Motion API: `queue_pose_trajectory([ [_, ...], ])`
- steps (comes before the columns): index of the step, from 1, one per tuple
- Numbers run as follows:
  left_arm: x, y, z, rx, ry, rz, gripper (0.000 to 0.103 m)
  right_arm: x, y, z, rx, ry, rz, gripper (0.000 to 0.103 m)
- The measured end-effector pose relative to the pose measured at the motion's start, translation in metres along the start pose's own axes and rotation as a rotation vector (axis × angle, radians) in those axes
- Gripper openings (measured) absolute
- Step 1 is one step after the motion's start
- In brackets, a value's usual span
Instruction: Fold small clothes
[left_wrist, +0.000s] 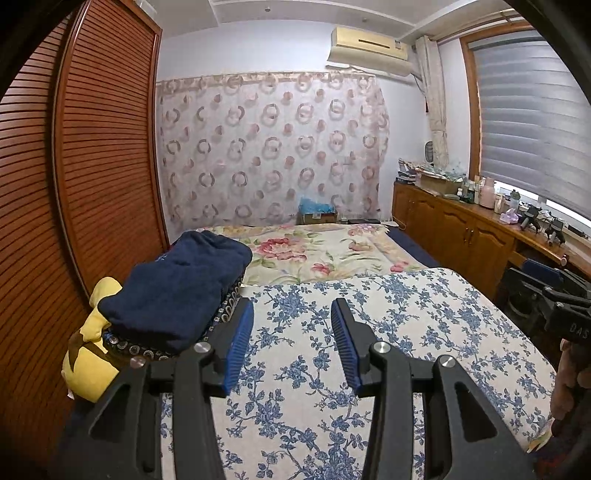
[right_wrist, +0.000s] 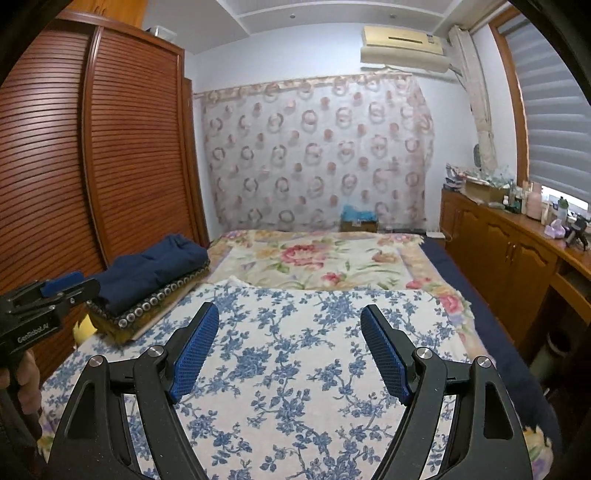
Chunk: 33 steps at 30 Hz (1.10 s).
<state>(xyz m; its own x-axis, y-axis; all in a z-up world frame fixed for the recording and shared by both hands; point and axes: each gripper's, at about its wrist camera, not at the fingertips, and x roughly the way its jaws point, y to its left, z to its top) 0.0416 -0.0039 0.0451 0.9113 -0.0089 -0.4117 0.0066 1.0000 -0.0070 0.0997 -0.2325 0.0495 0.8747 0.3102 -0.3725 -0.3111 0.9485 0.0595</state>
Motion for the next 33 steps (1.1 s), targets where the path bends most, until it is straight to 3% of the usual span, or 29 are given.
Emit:
queue_pose_trajectory([
  [33, -0.0039, 0.0022, -0.0012, -0.001, -0.015, 0.015, 0.044, -0.0004, 0.0025, -0.0007, -0.006, -0.004, -0.016, 0.081],
])
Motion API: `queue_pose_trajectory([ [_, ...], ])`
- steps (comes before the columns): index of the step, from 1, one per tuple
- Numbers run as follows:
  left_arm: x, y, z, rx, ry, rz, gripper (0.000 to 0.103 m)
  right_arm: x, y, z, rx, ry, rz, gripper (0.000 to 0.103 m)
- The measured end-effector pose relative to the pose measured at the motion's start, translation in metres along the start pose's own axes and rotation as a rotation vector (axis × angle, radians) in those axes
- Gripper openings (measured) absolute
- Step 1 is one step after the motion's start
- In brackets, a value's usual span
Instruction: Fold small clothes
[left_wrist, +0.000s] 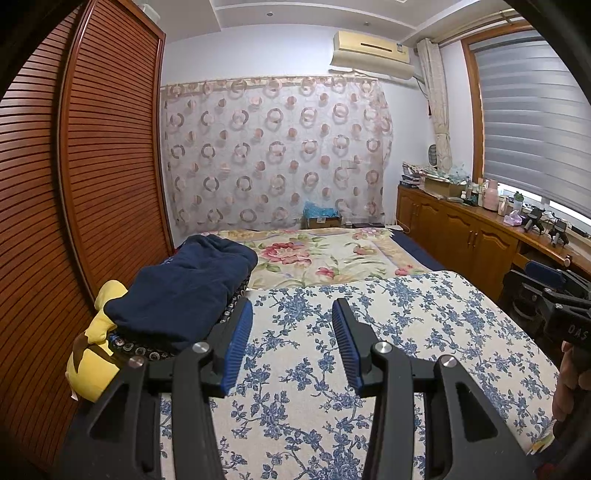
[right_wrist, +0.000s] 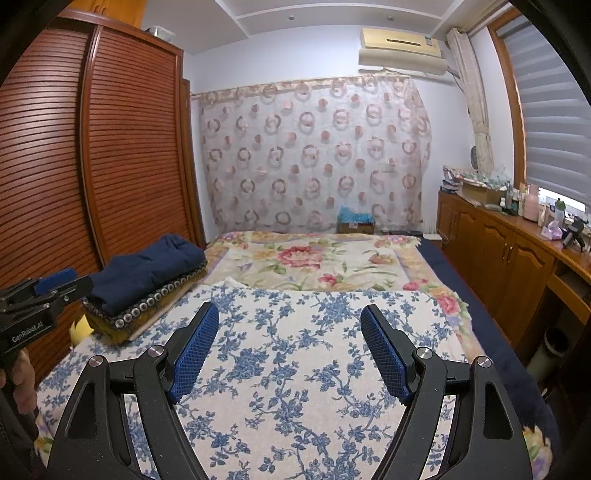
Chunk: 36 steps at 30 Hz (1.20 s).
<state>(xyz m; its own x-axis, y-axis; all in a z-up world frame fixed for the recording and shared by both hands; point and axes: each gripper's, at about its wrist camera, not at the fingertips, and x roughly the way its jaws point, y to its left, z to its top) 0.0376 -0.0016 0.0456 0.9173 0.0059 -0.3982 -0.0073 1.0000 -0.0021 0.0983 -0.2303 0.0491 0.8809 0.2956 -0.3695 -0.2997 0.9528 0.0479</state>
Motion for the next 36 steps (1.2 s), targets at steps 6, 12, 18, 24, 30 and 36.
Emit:
queue_pose_trajectory([
  [6, -0.0004, 0.0005, 0.0001, 0.0, -0.002, 0.001, 0.044, -0.0001, 0.0, -0.0004, 0.002, 0.001, 0.0, 0.081],
  [12, -0.0006, 0.0011, 0.0005, -0.001, -0.003, 0.001, 0.044, -0.0001, -0.0007, -0.0005, 0.003, -0.002, -0.003, 0.081],
  [18, -0.0016, 0.0027, 0.0018, -0.001, -0.006, 0.003, 0.044, 0.0001, -0.0022, -0.0003, 0.004, -0.003, -0.002, 0.081],
  [24, -0.0016, 0.0026, 0.0014, -0.001, -0.006, 0.003, 0.044, 0.0003, -0.0019, -0.0005, 0.002, -0.003, -0.002, 0.081],
  [30, -0.0015, 0.0028, 0.001, -0.001, -0.007, 0.003, 0.045, 0.0005, -0.0014, -0.0007, 0.003, -0.003, -0.002, 0.081],
  [36, -0.0014, 0.0029, 0.0006, -0.001, -0.007, 0.003, 0.045, 0.0008, -0.0011, -0.001, 0.003, -0.003, -0.003, 0.081],
])
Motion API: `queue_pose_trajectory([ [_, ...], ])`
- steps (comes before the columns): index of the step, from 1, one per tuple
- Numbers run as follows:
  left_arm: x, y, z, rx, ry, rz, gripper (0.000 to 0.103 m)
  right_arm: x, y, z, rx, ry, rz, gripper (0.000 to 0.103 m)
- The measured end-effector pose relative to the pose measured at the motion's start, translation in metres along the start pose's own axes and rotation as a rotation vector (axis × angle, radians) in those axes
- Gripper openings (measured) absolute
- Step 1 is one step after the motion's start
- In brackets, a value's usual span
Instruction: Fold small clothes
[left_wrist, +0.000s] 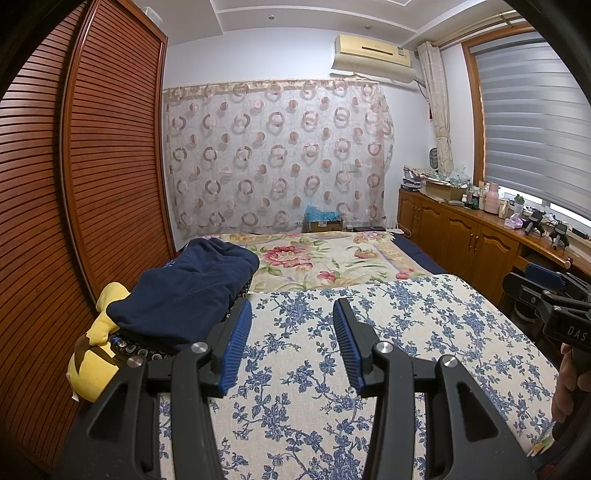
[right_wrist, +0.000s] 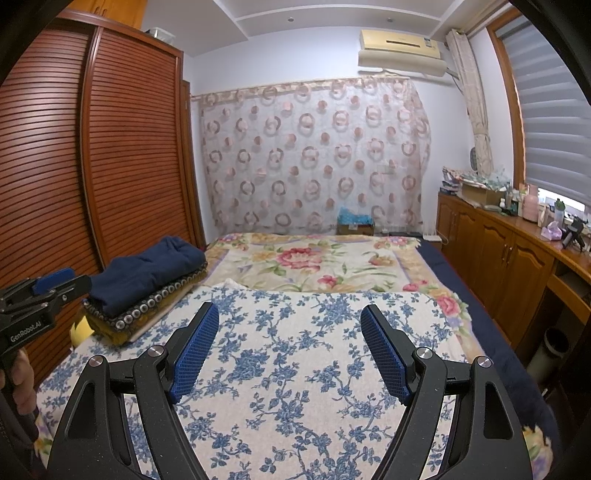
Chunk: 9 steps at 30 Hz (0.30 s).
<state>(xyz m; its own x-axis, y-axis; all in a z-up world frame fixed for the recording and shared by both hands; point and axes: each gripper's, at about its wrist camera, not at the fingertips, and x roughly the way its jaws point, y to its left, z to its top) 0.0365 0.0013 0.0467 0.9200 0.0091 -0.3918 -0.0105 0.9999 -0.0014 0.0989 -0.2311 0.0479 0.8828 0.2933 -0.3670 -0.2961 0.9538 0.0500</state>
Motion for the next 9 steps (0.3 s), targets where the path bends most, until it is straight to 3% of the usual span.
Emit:
queue_pose_trajectory([
  [9, -0.0008, 0.0008, 0.002, -0.001, -0.002, 0.002, 0.045, 0.0004, 0.0005, -0.0004, 0.0, 0.0, 0.0, 0.081],
])
